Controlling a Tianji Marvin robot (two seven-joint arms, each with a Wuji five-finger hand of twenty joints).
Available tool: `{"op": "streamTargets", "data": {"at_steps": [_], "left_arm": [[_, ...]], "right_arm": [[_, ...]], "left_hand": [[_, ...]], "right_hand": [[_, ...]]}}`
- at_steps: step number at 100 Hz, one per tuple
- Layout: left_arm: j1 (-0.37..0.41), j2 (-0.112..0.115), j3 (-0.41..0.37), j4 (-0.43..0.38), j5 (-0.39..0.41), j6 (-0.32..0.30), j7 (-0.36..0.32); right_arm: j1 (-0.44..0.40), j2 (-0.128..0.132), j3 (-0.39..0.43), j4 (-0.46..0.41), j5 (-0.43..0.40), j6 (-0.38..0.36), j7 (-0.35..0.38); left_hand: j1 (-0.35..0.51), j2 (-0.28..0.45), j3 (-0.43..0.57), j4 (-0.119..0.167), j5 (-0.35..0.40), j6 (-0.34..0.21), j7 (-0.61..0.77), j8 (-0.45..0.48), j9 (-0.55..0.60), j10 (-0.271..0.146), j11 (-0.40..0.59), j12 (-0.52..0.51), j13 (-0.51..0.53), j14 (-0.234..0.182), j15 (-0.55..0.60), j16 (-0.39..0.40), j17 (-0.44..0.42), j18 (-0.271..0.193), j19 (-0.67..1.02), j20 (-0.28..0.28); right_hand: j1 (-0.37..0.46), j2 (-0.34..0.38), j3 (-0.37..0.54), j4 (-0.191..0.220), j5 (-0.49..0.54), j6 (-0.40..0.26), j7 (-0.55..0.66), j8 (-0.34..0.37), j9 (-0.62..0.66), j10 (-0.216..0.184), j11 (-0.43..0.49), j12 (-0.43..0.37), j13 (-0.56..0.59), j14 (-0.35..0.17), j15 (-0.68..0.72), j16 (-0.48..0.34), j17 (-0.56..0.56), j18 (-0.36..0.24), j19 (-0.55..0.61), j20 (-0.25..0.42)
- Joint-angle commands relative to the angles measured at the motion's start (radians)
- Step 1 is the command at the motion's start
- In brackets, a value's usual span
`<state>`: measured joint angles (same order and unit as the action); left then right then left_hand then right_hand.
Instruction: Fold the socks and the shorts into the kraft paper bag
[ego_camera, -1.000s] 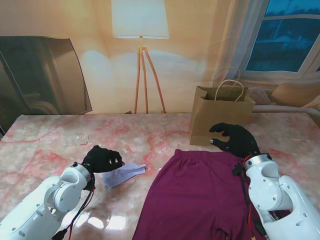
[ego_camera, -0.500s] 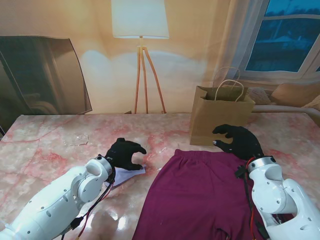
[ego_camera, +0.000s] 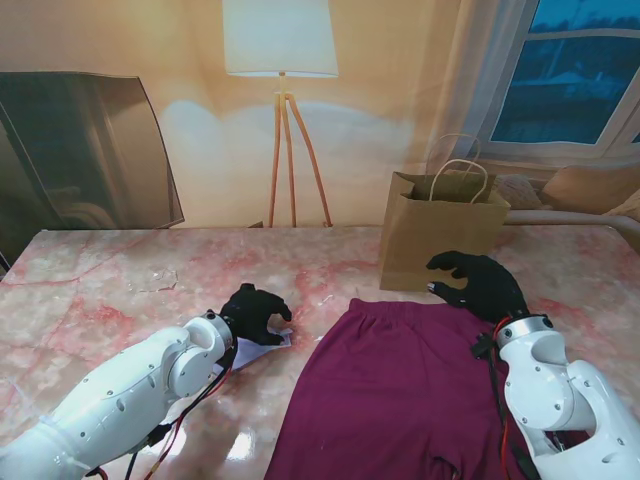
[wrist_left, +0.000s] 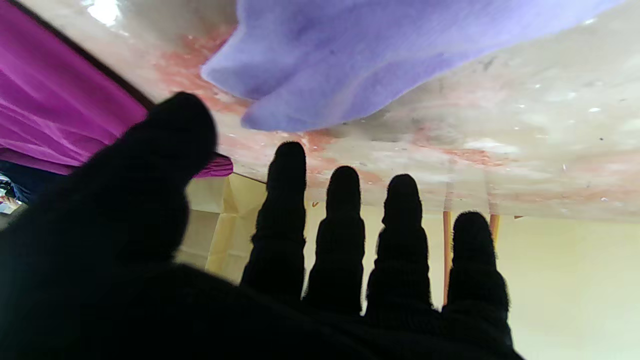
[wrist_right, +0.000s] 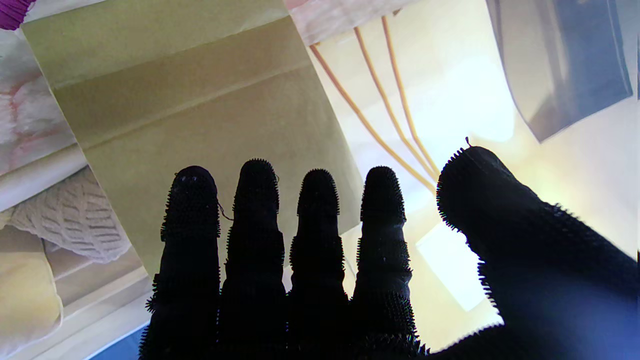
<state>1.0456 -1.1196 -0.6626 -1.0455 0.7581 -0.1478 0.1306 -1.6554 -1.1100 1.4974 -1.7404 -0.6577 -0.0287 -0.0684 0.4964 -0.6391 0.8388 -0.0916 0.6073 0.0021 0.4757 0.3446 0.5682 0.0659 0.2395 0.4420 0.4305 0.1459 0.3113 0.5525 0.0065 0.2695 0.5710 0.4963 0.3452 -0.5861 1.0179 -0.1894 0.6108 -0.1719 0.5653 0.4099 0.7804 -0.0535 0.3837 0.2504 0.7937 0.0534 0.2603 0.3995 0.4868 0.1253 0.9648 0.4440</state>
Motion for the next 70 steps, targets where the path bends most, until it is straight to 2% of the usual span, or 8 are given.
{"op": "streamTargets", "data": {"at_steps": [1,13,19,25,32,40,58,70], "left_arm": [[-0.008,-0.01,0.002,0.008,-0.003,-0.001,0.004],[-0.029,-0.018,0.034,0.039,-0.005,0.001,0.027],[-0.036,-0.022,0.045,0.052,-0.005,0.002,0.038],[-0.043,-0.03,0.058,0.073,-0.006,0.008,0.065],[-0.048,-0.035,0.066,0.084,-0.011,0.013,0.076],[-0.056,-0.045,0.074,0.107,-0.021,0.017,0.097],[-0.041,-0.052,0.033,0.107,-0.06,0.034,0.095],[-0.018,-0.052,-0.025,0.092,-0.096,0.05,0.07]], "right_arm": [[-0.005,-0.005,-0.003,-0.001,0.001,0.002,0.0],[-0.002,-0.005,-0.004,0.001,0.003,0.002,0.0],[-0.001,-0.005,-0.005,0.003,0.003,0.001,-0.003],[0.0,-0.005,-0.005,0.004,0.003,0.0,-0.003],[0.001,-0.005,-0.006,0.004,0.004,0.001,-0.002],[0.0,-0.006,-0.007,0.003,0.006,0.004,-0.001],[-0.001,-0.006,-0.007,0.002,0.009,0.005,-0.002],[-0.002,-0.006,-0.007,0.001,0.01,0.006,-0.001]], "left_hand": [[0.028,-0.007,0.041,-0.039,0.053,-0.03,0.064,0.034,0.029,-0.027,0.015,0.008,0.007,-0.017,0.005,0.009,-0.001,0.003,0.013,0.009],[0.055,0.019,0.073,-0.023,0.1,-0.052,0.135,0.062,0.052,-0.032,0.026,0.013,0.022,-0.022,0.017,0.012,0.007,0.004,0.027,0.012],[0.114,0.028,0.042,-0.067,0.115,-0.071,0.17,0.041,0.067,-0.035,0.036,0.017,0.03,-0.022,0.027,0.015,0.009,0.002,0.042,0.012],[0.165,0.036,0.019,-0.073,0.133,-0.089,0.221,0.012,0.09,-0.039,0.047,0.021,0.047,-0.023,0.041,0.019,0.018,0.001,0.063,0.015],[0.214,0.036,-0.008,-0.065,0.159,-0.117,0.312,-0.029,0.111,-0.043,0.06,0.026,0.056,-0.027,0.052,0.021,0.019,-0.002,0.08,0.01],[0.258,0.063,-0.02,-0.08,0.217,-0.149,0.436,-0.044,0.147,-0.049,0.083,0.036,0.077,-0.029,0.076,0.029,0.028,-0.003,0.113,0.013],[0.234,0.065,-0.031,-0.091,0.176,-0.15,0.517,0.039,0.209,-0.049,0.11,0.048,0.106,-0.034,0.098,0.033,0.031,-0.006,0.135,0.01],[0.228,0.084,-0.04,-0.102,0.15,-0.102,0.529,0.121,0.262,-0.036,0.13,0.068,0.127,-0.03,0.112,0.033,0.032,-0.005,0.148,0.009]], "right_hand": [[-0.042,0.012,-0.016,0.057,0.011,-0.008,-0.022,0.004,0.013,-0.004,0.012,-0.003,0.002,-0.003,0.005,0.016,-0.01,-0.02,0.026,-0.01],[-0.046,0.019,-0.017,0.058,0.012,-0.006,-0.022,0.004,0.013,-0.004,0.013,-0.002,0.003,-0.002,0.006,0.017,-0.01,-0.021,0.027,-0.01],[-0.047,0.023,-0.015,0.059,0.011,-0.009,-0.023,0.004,0.014,-0.004,0.014,-0.002,0.004,-0.002,0.007,0.018,-0.009,-0.02,0.028,-0.009],[-0.048,0.024,-0.015,0.059,0.012,-0.009,-0.022,0.004,0.015,-0.005,0.015,-0.002,0.004,-0.004,0.008,0.018,-0.008,-0.02,0.029,-0.009],[-0.049,0.026,-0.014,0.059,0.011,-0.009,-0.022,0.004,0.014,-0.004,0.016,-0.001,0.004,-0.003,0.008,0.019,-0.008,-0.018,0.031,-0.008],[-0.05,0.027,-0.013,0.06,0.012,-0.007,-0.021,0.004,0.015,-0.004,0.017,-0.001,0.005,-0.002,0.009,0.02,-0.008,-0.018,0.032,-0.007],[-0.053,0.035,-0.013,0.06,0.01,-0.011,-0.022,0.004,0.015,-0.004,0.017,-0.001,0.005,-0.001,0.009,0.021,-0.007,-0.017,0.034,-0.006],[-0.052,0.04,-0.014,0.06,0.011,-0.009,-0.022,0.004,0.016,-0.004,0.018,-0.001,0.006,-0.001,0.01,0.021,-0.005,-0.017,0.037,-0.005]]}}
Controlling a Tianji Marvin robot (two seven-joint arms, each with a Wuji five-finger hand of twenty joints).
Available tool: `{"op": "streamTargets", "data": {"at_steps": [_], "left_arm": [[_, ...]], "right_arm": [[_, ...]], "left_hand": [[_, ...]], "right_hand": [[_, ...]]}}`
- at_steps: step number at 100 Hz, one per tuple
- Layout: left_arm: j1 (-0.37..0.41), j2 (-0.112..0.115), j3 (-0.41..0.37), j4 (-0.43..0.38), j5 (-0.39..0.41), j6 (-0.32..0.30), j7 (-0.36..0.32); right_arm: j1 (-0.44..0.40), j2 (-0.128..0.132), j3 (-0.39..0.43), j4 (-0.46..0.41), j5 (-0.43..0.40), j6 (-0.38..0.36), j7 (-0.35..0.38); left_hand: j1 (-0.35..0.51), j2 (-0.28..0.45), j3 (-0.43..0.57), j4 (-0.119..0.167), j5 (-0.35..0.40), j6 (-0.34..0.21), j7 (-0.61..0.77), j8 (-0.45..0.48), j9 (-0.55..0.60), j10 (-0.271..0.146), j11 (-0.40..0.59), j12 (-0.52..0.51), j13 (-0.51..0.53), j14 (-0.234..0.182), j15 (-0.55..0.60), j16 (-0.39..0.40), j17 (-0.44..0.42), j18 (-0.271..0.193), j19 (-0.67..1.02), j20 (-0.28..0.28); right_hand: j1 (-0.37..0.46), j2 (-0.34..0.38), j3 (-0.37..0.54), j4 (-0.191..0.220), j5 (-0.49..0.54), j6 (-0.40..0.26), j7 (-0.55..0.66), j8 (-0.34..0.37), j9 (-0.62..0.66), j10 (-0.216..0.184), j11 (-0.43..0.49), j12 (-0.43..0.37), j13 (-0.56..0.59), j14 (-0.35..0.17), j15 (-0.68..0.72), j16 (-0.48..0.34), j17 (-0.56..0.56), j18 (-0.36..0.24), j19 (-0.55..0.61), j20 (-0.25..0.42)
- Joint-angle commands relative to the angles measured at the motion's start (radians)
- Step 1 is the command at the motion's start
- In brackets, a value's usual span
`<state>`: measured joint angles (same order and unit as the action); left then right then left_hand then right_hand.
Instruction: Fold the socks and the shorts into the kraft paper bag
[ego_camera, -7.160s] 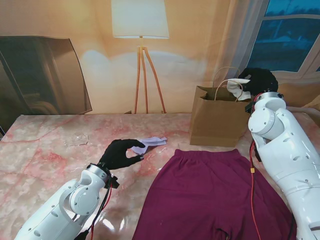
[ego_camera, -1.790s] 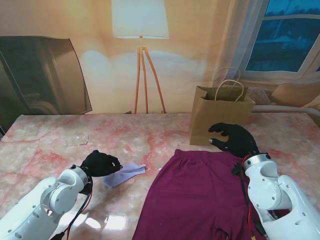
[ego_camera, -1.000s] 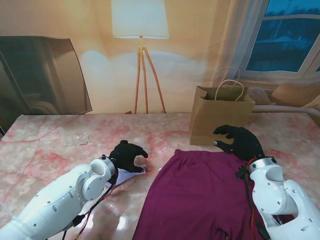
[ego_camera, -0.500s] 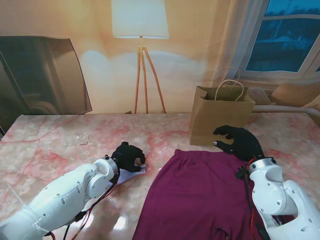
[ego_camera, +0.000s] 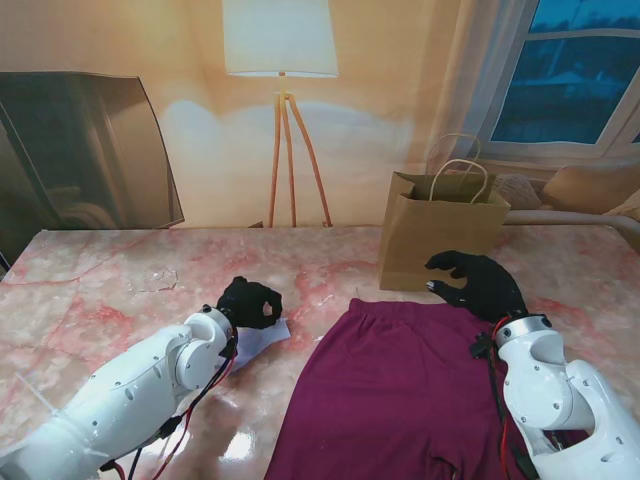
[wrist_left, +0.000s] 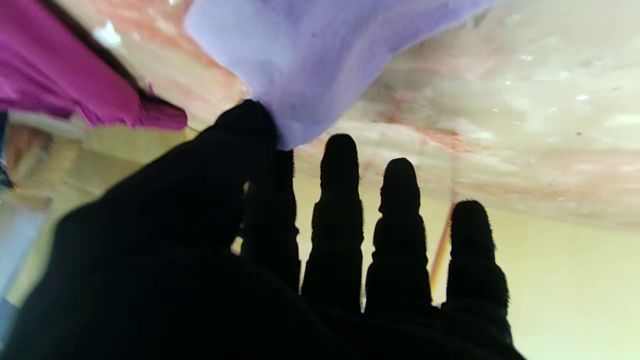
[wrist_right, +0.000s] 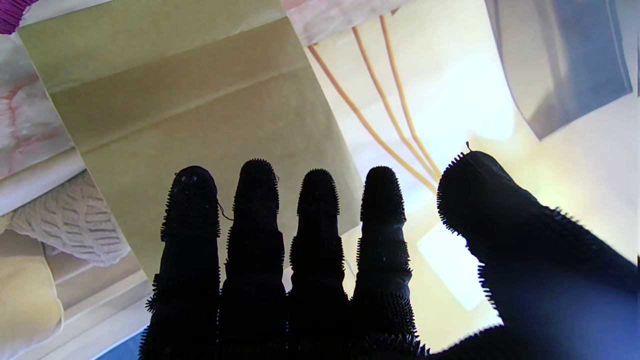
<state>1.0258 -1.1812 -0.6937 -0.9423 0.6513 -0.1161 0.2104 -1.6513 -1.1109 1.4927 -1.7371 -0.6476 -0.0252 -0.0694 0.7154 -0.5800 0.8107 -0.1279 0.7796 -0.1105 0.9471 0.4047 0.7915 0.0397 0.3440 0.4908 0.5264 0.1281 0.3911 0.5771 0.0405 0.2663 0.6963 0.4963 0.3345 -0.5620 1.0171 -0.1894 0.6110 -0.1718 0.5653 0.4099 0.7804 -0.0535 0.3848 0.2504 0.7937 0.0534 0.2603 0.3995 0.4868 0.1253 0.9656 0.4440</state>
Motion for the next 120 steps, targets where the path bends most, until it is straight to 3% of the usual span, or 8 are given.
{"op": "streamTargets", "data": {"at_steps": [1,31,51,77,90,113,116,120], "left_arm": [[0.003,0.011,0.003,-0.013,0.01,0.021,-0.013],[0.083,0.023,-0.144,-0.094,-0.076,0.115,-0.11],[0.122,0.014,-0.218,-0.106,-0.158,0.121,-0.117],[0.153,0.004,-0.3,-0.104,-0.267,0.073,-0.136],[0.181,0.009,-0.348,-0.125,-0.271,0.062,-0.131],[0.255,0.026,-0.45,-0.175,-0.309,0.011,-0.181],[0.266,0.029,-0.462,-0.181,-0.306,0.004,-0.185],[0.28,0.034,-0.477,-0.189,-0.302,-0.007,-0.194]], "right_arm": [[-0.007,-0.005,-0.003,-0.002,0.0,0.002,0.0],[-0.001,-0.006,-0.016,0.004,0.005,0.004,-0.001],[0.006,-0.005,-0.023,0.007,0.006,0.003,0.001],[0.013,-0.004,-0.031,0.012,0.007,0.0,0.005],[0.016,-0.004,-0.033,0.014,0.008,-0.002,0.006],[0.025,-0.005,-0.043,0.02,0.01,-0.008,0.004],[0.027,-0.005,-0.045,0.022,0.01,-0.008,0.003],[0.029,-0.005,-0.049,0.025,0.011,-0.01,0.001]], "left_hand": [[0.01,0.03,-0.014,-0.067,-0.029,0.014,0.058,0.072,0.041,-0.007,0.025,0.02,0.033,-0.012,0.033,0.008,-0.002,-0.002,0.024,0.008],[0.121,0.185,-0.198,-0.062,-0.227,0.06,0.076,0.285,0.154,0.044,0.013,-0.009,0.135,0.016,0.116,0.035,0.011,0.014,0.065,0.028],[0.126,0.126,-0.137,-0.058,-0.21,0.047,0.086,0.255,0.177,0.011,0.018,0.077,0.14,-0.005,0.116,0.029,-0.006,0.024,0.042,0.008],[0.206,0.199,-0.269,-0.035,-0.224,-0.155,0.005,0.377,0.067,-0.05,-0.024,0.255,-0.028,-0.004,0.012,-0.004,-0.095,-0.008,-0.119,-0.001],[0.187,0.185,-0.259,-0.033,-0.188,-0.222,-0.044,0.411,-0.065,-0.024,-0.001,0.069,-0.124,-0.009,-0.039,-0.031,-0.118,-0.037,-0.232,-0.006],[0.159,0.141,-0.194,-0.041,-0.124,-0.265,-0.076,0.39,-0.187,-0.019,-0.04,0.01,-0.265,-0.032,-0.091,-0.065,-0.138,-0.096,-0.47,-0.007],[0.145,0.131,-0.168,-0.05,-0.116,-0.268,-0.081,0.385,-0.191,-0.019,-0.041,0.004,-0.269,-0.032,-0.091,-0.069,-0.136,-0.097,-0.504,0.052],[0.14,0.126,-0.161,-0.051,-0.108,-0.27,-0.083,0.38,-0.194,-0.02,-0.043,0.001,-0.275,-0.033,-0.093,-0.071,-0.137,-0.099,-0.518,0.071]], "right_hand": [[-0.042,0.016,-0.013,0.06,0.011,-0.009,-0.022,0.004,0.016,-0.004,0.017,-0.001,0.006,-0.001,0.01,0.021,-0.005,-0.017,0.036,-0.005],[-0.041,0.024,-0.018,0.06,0.013,-0.01,-0.021,0.004,0.021,-0.004,0.019,0.0,0.009,0.0,0.012,0.023,-0.004,-0.016,0.039,-0.003],[-0.042,0.029,-0.02,0.061,0.011,-0.01,-0.021,0.004,0.022,-0.005,0.02,0.0,0.011,0.002,0.013,0.024,-0.003,-0.017,0.04,-0.003],[-0.044,0.035,-0.025,0.061,0.011,-0.011,-0.022,0.003,0.023,-0.004,0.019,0.0,0.01,0.002,0.013,0.024,-0.002,-0.018,0.042,-0.004],[-0.042,0.037,-0.025,0.062,0.011,-0.012,-0.022,0.003,0.024,-0.005,0.019,0.0,0.011,0.002,0.013,0.024,-0.002,-0.018,0.042,-0.004],[-0.043,0.039,-0.027,0.062,0.01,-0.014,-0.023,0.003,0.023,-0.003,0.018,-0.001,0.009,0.003,0.013,0.024,-0.003,-0.018,0.041,-0.005],[-0.043,0.04,-0.027,0.062,0.009,-0.015,-0.023,0.003,0.023,-0.004,0.018,0.0,0.009,0.002,0.013,0.024,-0.003,-0.018,0.041,-0.005],[-0.043,0.04,-0.028,0.062,0.009,-0.016,-0.023,0.003,0.023,-0.004,0.018,-0.001,0.008,0.002,0.013,0.024,-0.003,-0.018,0.041,-0.005]]}}
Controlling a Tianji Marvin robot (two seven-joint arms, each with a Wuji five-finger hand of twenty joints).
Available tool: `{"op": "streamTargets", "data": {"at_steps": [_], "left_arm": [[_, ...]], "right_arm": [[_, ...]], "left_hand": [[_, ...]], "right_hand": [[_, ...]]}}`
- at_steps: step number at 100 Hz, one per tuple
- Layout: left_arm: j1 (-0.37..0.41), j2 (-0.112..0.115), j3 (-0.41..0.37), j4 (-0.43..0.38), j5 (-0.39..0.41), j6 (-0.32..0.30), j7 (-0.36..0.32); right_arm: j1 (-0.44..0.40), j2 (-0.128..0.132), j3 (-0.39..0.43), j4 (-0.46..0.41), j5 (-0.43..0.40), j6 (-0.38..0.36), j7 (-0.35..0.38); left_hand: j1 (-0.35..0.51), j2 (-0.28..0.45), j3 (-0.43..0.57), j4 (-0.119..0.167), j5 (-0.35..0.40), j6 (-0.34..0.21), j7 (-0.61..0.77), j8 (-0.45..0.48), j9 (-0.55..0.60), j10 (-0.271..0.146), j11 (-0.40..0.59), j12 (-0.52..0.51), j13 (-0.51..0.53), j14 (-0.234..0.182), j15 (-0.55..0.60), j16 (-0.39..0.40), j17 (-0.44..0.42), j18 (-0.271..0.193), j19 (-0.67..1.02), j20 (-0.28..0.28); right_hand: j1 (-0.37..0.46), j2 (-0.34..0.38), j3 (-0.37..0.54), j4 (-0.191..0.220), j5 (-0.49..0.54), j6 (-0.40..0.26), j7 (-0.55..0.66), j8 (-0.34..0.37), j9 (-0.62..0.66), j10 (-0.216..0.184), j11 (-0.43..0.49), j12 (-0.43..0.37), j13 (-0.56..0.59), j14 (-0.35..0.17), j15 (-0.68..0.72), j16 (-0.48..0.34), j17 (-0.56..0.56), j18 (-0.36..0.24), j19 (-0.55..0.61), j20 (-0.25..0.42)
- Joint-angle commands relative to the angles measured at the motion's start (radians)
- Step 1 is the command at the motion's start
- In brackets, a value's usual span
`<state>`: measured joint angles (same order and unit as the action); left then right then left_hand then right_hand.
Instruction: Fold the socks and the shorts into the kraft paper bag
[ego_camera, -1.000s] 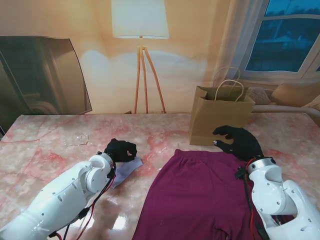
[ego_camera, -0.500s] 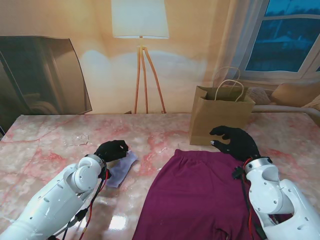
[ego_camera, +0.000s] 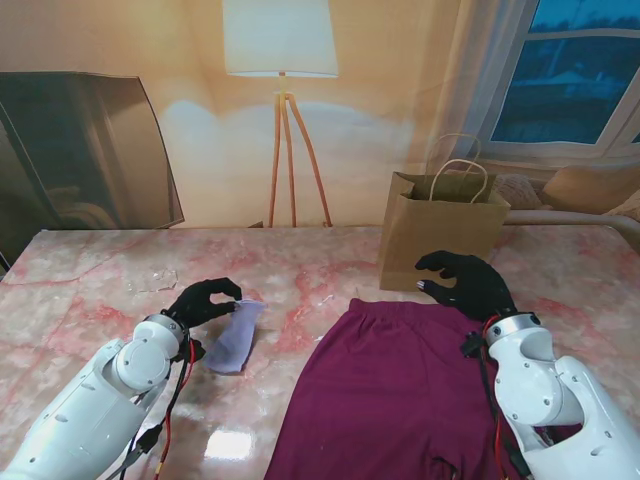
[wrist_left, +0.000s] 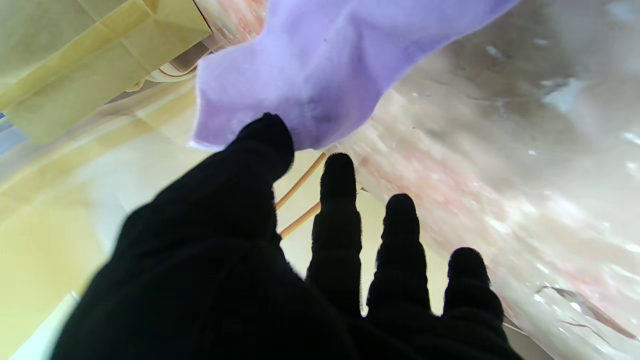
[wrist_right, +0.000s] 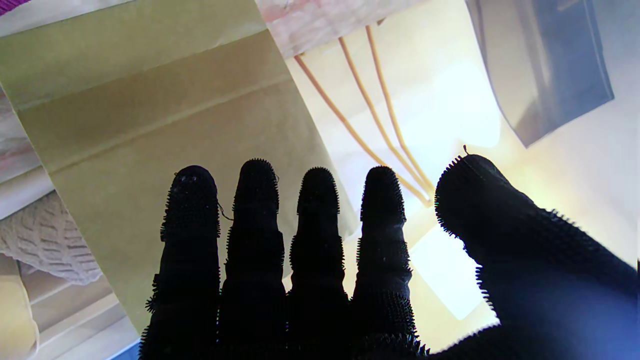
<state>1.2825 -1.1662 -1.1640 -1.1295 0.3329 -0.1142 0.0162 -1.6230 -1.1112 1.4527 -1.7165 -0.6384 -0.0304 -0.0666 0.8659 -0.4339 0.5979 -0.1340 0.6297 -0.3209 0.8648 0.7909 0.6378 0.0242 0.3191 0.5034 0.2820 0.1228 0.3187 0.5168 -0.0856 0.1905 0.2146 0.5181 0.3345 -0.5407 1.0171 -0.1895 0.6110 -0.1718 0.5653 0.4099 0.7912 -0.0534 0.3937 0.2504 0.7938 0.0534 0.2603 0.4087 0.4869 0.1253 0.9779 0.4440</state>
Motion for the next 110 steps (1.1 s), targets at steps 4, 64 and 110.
{"op": "streamTargets", "data": {"at_steps": [4,64,110], "left_arm": [[0.039,0.024,-0.022,-0.011,0.021,-0.021,-0.011],[0.199,0.086,-0.142,-0.089,0.156,-0.214,-0.116],[0.24,0.108,-0.163,-0.119,0.279,-0.235,-0.127]], "right_arm": [[0.004,-0.005,-0.013,0.008,0.003,-0.006,-0.002],[0.042,-0.009,-0.062,0.044,0.02,-0.023,-0.017],[0.046,-0.012,-0.066,0.05,0.032,-0.043,-0.03]], "left_hand": [[-0.011,-0.023,0.053,-0.042,0.046,-0.061,-0.004,-0.01,-0.045,-0.004,-0.021,-0.013,-0.038,-0.029,-0.024,-0.012,-0.01,-0.025,-0.046,0.049],[-0.023,-0.035,0.074,-0.045,0.064,-0.088,-0.006,-0.005,-0.047,-0.016,-0.031,-0.02,-0.042,-0.047,-0.026,-0.019,0.007,-0.05,-0.091,0.023],[0.059,-0.033,0.093,-0.035,0.142,0.045,-0.056,-0.382,-0.07,-0.004,-0.064,-0.072,-0.047,-0.041,-0.027,-0.031,0.004,-0.041,-0.088,0.046]], "right_hand": [[-0.042,0.018,-0.027,0.062,0.01,-0.013,-0.022,0.003,0.013,-0.003,0.009,0.0,0.007,0.004,0.012,0.015,-0.004,-0.018,0.029,-0.005],[-0.043,0.02,-0.028,0.063,0.001,-0.02,-0.025,0.002,0.01,-0.004,0.008,-0.001,0.008,0.003,0.012,0.015,-0.004,-0.02,0.029,-0.006],[-0.051,0.032,-0.038,0.064,-0.005,-0.021,-0.027,0.002,0.005,-0.002,0.005,-0.002,0.005,0.004,0.012,0.014,-0.007,-0.02,0.027,-0.008]]}}
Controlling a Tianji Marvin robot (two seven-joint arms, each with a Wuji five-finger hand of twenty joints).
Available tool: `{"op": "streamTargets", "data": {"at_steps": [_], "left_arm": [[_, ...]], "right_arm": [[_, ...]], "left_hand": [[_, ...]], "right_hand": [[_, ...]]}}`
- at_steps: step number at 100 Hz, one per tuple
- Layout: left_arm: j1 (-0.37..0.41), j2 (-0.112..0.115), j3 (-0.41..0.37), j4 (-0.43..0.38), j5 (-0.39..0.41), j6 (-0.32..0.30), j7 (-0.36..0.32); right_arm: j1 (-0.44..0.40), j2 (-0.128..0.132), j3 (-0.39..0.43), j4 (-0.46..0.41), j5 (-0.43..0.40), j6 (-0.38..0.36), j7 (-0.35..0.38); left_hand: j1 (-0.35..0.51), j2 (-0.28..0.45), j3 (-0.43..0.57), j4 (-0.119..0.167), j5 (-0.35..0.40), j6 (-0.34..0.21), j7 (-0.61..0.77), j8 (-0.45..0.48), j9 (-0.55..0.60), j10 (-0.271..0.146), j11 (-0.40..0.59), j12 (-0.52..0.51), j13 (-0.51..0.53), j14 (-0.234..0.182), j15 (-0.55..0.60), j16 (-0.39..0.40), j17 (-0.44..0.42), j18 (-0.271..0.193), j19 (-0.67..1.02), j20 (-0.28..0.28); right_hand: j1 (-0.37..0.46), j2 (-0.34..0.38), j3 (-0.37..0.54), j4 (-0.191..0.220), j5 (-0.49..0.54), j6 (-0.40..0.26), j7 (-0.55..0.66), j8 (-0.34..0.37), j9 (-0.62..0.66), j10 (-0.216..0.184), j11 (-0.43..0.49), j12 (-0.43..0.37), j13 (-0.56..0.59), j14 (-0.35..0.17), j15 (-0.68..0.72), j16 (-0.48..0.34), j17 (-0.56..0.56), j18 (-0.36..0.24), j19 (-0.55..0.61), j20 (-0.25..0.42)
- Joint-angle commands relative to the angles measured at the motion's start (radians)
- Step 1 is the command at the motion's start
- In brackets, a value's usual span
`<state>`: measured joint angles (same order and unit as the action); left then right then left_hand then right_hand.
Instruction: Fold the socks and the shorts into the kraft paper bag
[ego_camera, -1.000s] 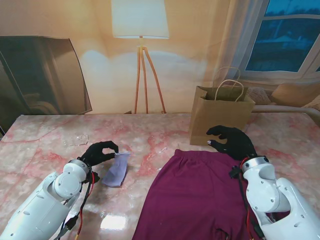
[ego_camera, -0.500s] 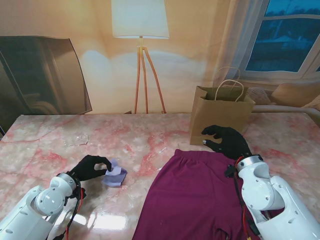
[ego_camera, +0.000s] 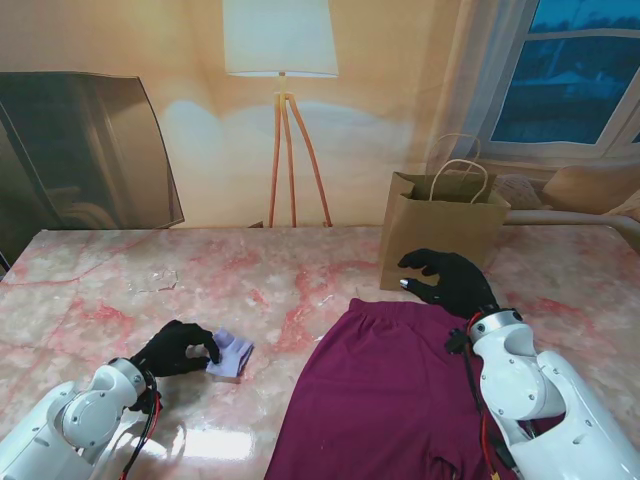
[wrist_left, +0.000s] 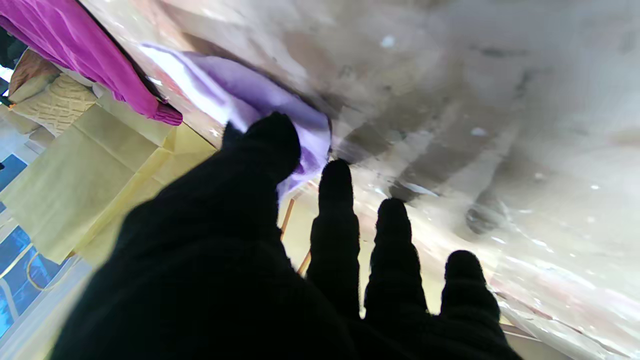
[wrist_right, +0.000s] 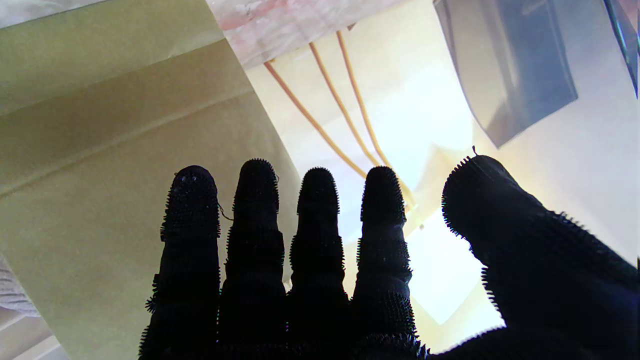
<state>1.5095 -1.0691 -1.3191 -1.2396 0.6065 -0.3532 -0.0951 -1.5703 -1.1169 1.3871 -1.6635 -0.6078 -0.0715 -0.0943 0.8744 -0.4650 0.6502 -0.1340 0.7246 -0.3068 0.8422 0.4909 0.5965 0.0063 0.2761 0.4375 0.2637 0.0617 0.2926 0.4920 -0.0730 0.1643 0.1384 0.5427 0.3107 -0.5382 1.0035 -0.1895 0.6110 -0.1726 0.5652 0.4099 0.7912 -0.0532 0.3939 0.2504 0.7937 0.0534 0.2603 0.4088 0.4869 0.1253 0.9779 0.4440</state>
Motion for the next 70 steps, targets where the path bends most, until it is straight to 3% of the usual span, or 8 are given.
{"op": "streamTargets", "data": {"at_steps": [1,11,20,34,40,44,60,70], "left_arm": [[0.013,0.011,-0.009,-0.011,0.008,0.004,-0.018],[0.024,0.019,-0.031,-0.037,0.008,-0.001,-0.06],[0.041,0.019,-0.058,-0.067,0.002,-0.008,-0.066],[0.065,0.017,-0.101,-0.121,-0.038,-0.015,-0.086],[0.072,0.015,-0.114,-0.142,-0.032,-0.016,-0.077],[0.076,0.013,-0.12,-0.153,-0.031,-0.015,-0.068],[0.075,0.0,-0.124,-0.178,-0.043,0.005,-0.02],[0.068,-0.005,-0.118,-0.184,-0.055,0.015,-0.007]], "right_arm": [[-0.008,-0.006,0.0,-0.003,0.002,-0.002,-0.003],[-0.012,-0.006,0.005,-0.008,0.001,-0.001,-0.004],[-0.015,-0.007,0.008,-0.011,-0.002,0.0,-0.007],[-0.018,-0.007,0.01,-0.015,-0.001,0.004,-0.007],[-0.018,-0.007,0.01,-0.016,-0.001,0.004,-0.009],[-0.019,-0.008,0.01,-0.017,-0.001,0.004,-0.01],[-0.021,-0.008,0.011,-0.019,0.0,0.005,-0.014],[-0.025,-0.008,0.014,-0.023,0.0,0.008,-0.013]], "left_hand": [[0.052,0.002,0.045,-0.034,0.048,0.037,-0.049,-0.097,-0.031,0.014,-0.023,-0.008,-0.03,0.019,-0.001,-0.007,-0.008,-0.015,-0.012,0.02],[0.065,0.057,0.219,0.04,0.047,0.089,-0.203,-0.123,-0.065,0.002,-0.046,-0.036,-0.055,0.018,-0.015,-0.017,-0.003,-0.018,-0.033,-0.017],[0.032,0.003,0.358,0.029,0.048,0.09,-0.249,-0.119,-0.072,0.0,-0.063,-0.057,-0.056,0.025,-0.025,-0.022,-0.004,-0.005,-0.033,-0.035],[-0.108,-0.042,0.405,0.036,0.065,0.116,-0.277,-0.131,-0.063,0.013,-0.086,-0.08,-0.041,0.039,-0.049,-0.031,-0.011,0.017,-0.018,-0.016],[-0.11,-0.098,0.363,-0.036,0.092,0.101,-0.242,-0.132,-0.048,0.015,-0.085,-0.078,-0.025,0.042,-0.053,-0.027,-0.014,0.024,-0.009,0.001],[-0.116,-0.12,0.328,-0.054,0.099,0.093,-0.217,-0.135,-0.042,0.017,-0.085,-0.076,-0.019,0.043,-0.056,-0.026,-0.015,0.025,-0.004,0.009],[-0.204,-0.133,0.181,-0.026,0.103,0.087,-0.14,-0.208,-0.019,0.021,-0.09,-0.074,0.004,0.052,-0.068,-0.023,-0.021,0.044,0.016,0.051],[-0.258,-0.116,-0.016,-0.013,0.151,0.089,-0.068,-0.241,-0.011,0.026,-0.094,-0.073,0.005,0.057,-0.08,-0.023,-0.022,0.048,0.002,0.053]], "right_hand": [[-0.028,0.03,-0.025,0.064,-0.005,-0.021,-0.027,0.002,0.006,-0.001,0.005,-0.002,0.005,0.004,0.012,0.014,-0.007,-0.02,0.027,-0.008],[-0.028,0.03,-0.029,0.066,-0.004,-0.021,-0.027,0.002,0.006,-0.002,0.005,-0.002,0.004,0.003,0.012,0.014,-0.007,-0.02,0.029,-0.007],[-0.027,0.029,-0.031,0.067,-0.004,-0.021,-0.027,0.002,0.005,-0.004,0.005,-0.002,0.004,0.004,0.012,0.015,-0.007,-0.02,0.029,-0.007],[-0.025,0.026,-0.03,0.068,-0.006,-0.022,-0.028,0.001,0.005,-0.003,0.004,-0.002,0.003,0.005,0.011,0.014,-0.008,-0.02,0.029,-0.007],[-0.025,0.026,-0.03,0.068,-0.005,-0.021,-0.028,0.002,0.005,-0.003,0.004,-0.002,0.004,0.004,0.012,0.014,-0.008,-0.019,0.029,-0.007],[-0.026,0.026,-0.03,0.068,-0.004,-0.022,-0.027,0.002,0.005,-0.003,0.004,-0.002,0.003,0.004,0.012,0.014,-0.007,-0.018,0.03,-0.006],[-0.027,0.026,-0.029,0.068,-0.004,-0.021,-0.027,0.003,0.005,-0.003,0.004,-0.002,0.003,0.003,0.012,0.015,-0.008,-0.017,0.03,-0.006],[-0.028,0.027,-0.03,0.068,-0.004,-0.021,-0.027,0.003,0.004,-0.004,0.004,-0.002,0.003,0.004,0.011,0.015,-0.009,-0.017,0.029,-0.006]]}}
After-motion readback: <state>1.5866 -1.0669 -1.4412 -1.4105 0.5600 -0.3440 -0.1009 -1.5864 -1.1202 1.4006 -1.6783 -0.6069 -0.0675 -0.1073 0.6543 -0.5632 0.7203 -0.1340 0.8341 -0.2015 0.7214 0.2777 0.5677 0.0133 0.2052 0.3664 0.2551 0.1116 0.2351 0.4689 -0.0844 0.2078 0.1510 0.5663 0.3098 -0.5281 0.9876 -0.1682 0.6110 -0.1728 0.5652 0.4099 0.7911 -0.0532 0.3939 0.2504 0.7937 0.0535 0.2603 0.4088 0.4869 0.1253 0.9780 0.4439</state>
